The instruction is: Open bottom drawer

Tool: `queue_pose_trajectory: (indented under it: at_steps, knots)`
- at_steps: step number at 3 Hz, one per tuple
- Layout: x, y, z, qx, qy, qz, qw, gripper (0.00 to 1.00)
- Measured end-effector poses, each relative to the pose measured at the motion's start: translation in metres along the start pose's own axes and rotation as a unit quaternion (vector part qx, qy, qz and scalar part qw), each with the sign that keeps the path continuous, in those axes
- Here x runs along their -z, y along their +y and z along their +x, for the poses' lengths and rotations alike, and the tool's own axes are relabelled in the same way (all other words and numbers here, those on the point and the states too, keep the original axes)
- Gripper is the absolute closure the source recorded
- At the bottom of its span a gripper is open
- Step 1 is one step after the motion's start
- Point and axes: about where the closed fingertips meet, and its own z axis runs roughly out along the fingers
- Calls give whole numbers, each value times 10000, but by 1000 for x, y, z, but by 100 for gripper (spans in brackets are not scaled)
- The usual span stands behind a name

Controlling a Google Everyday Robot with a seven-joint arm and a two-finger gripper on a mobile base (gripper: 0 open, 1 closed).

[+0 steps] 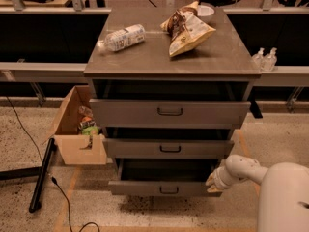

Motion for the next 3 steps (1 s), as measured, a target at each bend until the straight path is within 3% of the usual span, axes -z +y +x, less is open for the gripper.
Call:
queue_pose_trajectory:
  at_steps: [1, 2, 3]
  knots:
    - [-7, -15, -7, 173, -136, 225, 9995, 92]
    - [-14, -36, -10, 326, -192, 486, 9981, 100]
    - [-21, -55, -11, 355, -188, 720, 9966, 100]
